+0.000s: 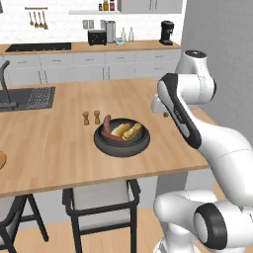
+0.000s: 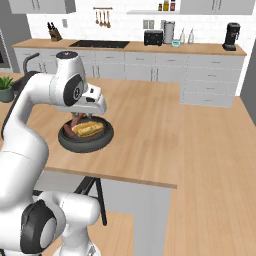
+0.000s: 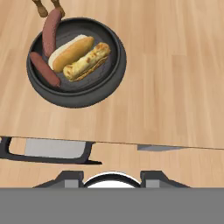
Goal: Place one bun and one sausage from the bowl on each plate.
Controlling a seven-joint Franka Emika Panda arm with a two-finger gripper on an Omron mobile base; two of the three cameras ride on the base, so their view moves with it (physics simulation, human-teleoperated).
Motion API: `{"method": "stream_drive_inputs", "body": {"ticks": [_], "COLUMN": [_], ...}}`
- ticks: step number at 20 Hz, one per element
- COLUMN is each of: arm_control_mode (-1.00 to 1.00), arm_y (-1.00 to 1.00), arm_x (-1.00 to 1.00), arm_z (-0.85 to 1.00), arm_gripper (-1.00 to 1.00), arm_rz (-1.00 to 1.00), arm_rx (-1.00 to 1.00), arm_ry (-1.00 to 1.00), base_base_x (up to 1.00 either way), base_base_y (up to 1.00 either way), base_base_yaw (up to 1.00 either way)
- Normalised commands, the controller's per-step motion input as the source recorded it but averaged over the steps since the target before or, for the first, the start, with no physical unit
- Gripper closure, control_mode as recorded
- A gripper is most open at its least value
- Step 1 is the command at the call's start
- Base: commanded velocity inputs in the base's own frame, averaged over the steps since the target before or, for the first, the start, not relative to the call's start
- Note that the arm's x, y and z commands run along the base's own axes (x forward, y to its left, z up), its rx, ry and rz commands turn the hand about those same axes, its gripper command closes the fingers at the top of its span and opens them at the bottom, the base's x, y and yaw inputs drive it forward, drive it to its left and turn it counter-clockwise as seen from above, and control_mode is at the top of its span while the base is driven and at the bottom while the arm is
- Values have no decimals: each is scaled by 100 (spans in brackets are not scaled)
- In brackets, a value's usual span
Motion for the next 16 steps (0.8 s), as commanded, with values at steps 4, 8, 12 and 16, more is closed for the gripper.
{"method": "stream_drive_inputs", "body": {"ticks": [4,8,12,16], "arm_control_mode": [-100,-100,-100,-100], "arm_y": [27,42,34,12], "arm_x": [0,0,0,3], "arm_z": [-27,-53,-38,-48], "arm_gripper": [-100,-100,-100,-100], "arm_rz": [0,-2,-5,-11], "arm_rx": [-3,-4,-1,0], "arm_ry": [0,0,-3,-1], "base_base_x": [0,0,0,0], "base_base_y": [0,0,0,0], "base_base_yaw": [0,0,0,0]}}
